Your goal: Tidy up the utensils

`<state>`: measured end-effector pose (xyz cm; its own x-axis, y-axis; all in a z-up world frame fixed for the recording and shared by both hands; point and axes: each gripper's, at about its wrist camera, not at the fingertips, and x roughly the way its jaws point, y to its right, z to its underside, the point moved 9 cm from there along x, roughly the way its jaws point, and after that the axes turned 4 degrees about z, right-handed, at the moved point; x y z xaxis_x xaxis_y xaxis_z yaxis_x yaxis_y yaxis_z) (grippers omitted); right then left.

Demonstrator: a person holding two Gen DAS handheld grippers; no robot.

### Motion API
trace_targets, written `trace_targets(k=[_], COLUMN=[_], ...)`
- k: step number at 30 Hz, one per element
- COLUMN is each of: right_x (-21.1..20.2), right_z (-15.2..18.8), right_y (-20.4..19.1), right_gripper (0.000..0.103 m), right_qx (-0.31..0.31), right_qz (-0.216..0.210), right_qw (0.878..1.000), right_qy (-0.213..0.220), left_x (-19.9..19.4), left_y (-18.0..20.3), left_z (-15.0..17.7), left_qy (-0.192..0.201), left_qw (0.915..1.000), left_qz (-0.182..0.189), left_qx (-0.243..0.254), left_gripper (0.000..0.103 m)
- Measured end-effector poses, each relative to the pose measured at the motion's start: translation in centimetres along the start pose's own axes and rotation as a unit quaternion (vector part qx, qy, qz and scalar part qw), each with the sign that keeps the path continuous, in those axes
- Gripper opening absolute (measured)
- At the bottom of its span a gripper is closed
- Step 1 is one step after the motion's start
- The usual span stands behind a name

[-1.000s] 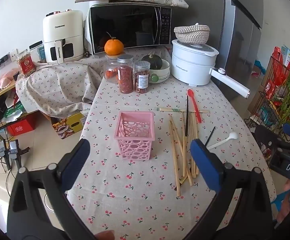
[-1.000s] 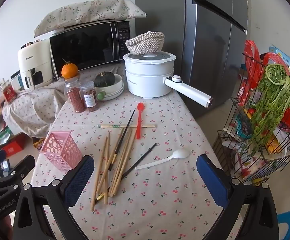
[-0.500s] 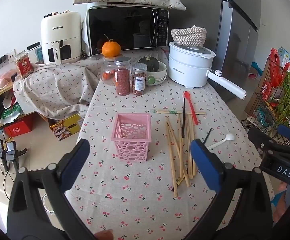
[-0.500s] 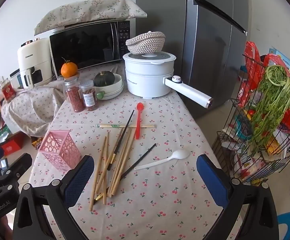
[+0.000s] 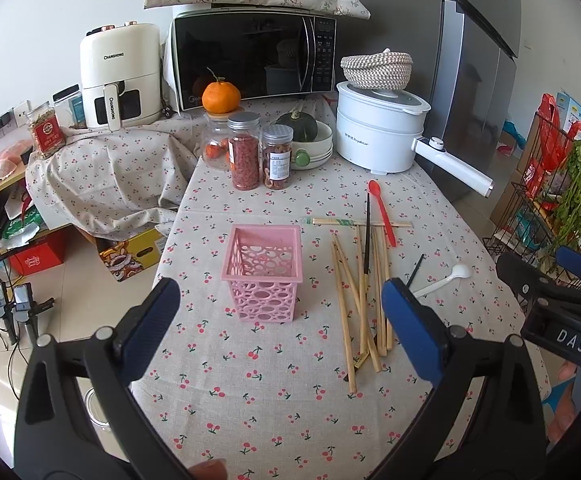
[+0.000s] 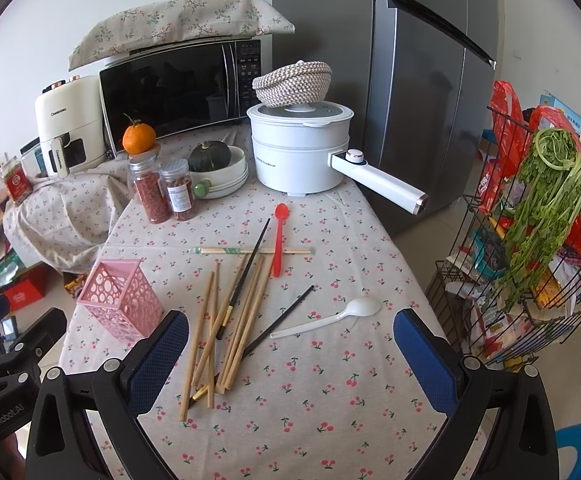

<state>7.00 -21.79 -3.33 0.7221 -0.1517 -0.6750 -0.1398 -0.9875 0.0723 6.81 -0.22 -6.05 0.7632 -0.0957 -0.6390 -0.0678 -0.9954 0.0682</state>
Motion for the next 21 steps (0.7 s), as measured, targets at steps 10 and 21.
trace_targets(k=[10,21], right_x=[0.05,0.21], right_z=[0.26,0.51], right_y=[-0.18,-0.28], right_gripper=[0.103,0.103], right_qx=[0.0,0.002], right_qz=[0.0,-0.003], right_qw=[1.0,1.0], right_qy=[-0.001,-0.006], left_x=[0.1,0.08], left_y=[0.21,0.29], left_z=[0.13,0.18], left_qy=[-0.002,-0.002], left_qw=[1.0,1.0], left_qz=[0.002,0.002], left_qx=[0.002,0.002], left_gripper=[0.1,0.101])
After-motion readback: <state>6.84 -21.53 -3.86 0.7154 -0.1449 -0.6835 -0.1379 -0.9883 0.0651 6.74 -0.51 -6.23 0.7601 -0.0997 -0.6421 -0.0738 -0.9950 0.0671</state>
